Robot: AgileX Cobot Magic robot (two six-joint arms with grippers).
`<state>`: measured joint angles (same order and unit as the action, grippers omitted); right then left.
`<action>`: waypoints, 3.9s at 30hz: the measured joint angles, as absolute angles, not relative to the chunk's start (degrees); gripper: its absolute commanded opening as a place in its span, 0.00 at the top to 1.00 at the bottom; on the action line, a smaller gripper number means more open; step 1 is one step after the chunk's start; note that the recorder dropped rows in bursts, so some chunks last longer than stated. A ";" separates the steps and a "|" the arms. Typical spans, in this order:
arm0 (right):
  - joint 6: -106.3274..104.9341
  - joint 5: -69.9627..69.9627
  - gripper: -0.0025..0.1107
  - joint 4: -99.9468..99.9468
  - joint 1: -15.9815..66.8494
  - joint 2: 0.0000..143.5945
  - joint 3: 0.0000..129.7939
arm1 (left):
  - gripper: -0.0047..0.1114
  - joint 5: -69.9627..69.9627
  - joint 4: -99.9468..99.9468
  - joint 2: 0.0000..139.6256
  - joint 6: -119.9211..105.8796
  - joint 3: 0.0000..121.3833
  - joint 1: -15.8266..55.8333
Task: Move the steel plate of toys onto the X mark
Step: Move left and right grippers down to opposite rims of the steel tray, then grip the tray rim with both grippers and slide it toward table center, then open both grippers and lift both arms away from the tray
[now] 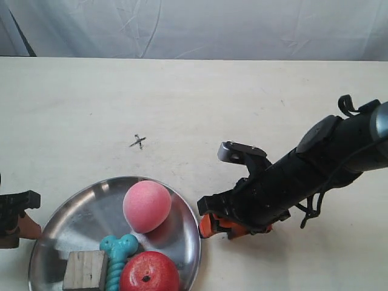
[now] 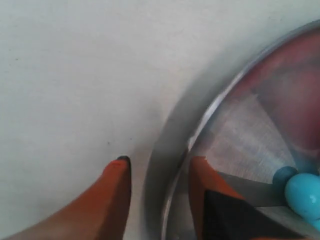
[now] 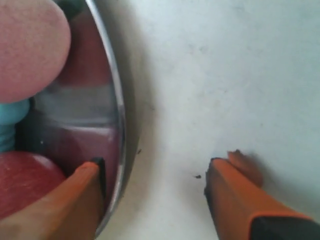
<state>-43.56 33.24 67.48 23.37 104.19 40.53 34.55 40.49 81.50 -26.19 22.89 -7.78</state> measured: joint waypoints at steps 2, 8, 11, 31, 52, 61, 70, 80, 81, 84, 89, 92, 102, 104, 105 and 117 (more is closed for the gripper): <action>-45.58 34.41 0.46 70.23 23.37 104.96 40.53 | 0.63 34.66 41.61 83.00 -26.72 22.90 -7.78; -48.64 36.91 0.46 75.03 23.37 106.63 40.64 | 0.63 34.66 45.26 85.51 -30.28 22.90 -7.78; -48.78 37.36 0.46 76.20 23.37 107.47 40.74 | 0.63 34.66 47.00 86.44 -32.16 22.90 -7.78; -50.09 39.96 0.99 77.48 23.26 111.34 40.96 | 0.96 32.83 50.60 89.63 -34.81 23.00 -1.72; -34.90 38.37 0.99 62.98 23.14 112.52 52.42 | 0.96 36.05 42.30 90.55 -27.81 35.24 -1.72; -17.32 43.33 0.99 45.13 22.80 117.33 70.00 | 0.96 38.76 36.51 100.76 -22.93 49.33 -1.72; -7.62 48.50 0.99 36.52 21.54 127.94 89.72 | 0.96 38.56 35.08 111.15 -22.85 63.83 -2.16; -3.23 54.72 0.99 35.65 18.29 135.95 100.76 | 0.96 38.43 41.80 119.79 -30.16 71.26 -2.45; -2.99 54.59 0.99 35.35 18.22 136.04 100.75 | 0.96 38.30 43.35 120.06 -31.88 71.39 -2.42; -2.60 53.55 0.99 33.56 18.08 136.04 101.12 | 0.95 37.52 48.45 120.64 -37.99 71.47 -2.77; -2.58 52.39 0.98 31.58 18.00 136.04 101.12 | 0.77 36.27 51.66 120.95 -42.41 71.47 -2.77; -2.58 51.44 0.87 30.93 18.21 136.04 101.24 | 0.65 35.98 52.10 121.13 -42.64 71.47 -2.59; -2.41 49.68 0.57 22.76 19.86 134.77 101.75 | 0.57 36.22 51.62 120.66 -42.85 71.84 -1.94; 0.39 49.56 0.57 16.16 19.86 134.02 101.75 | 0.57 35.34 49.00 119.75 -42.85 71.84 -1.79; 1.46 49.56 0.57 14.35 19.74 133.77 101.75 | 0.57 35.20 47.94 119.17 -42.72 71.84 -1.79; 6.19 55.94 0.98 4.03 19.62 124.11 100.89 | 0.85 38.30 36.16 106.87 -32.84 71.84 -6.30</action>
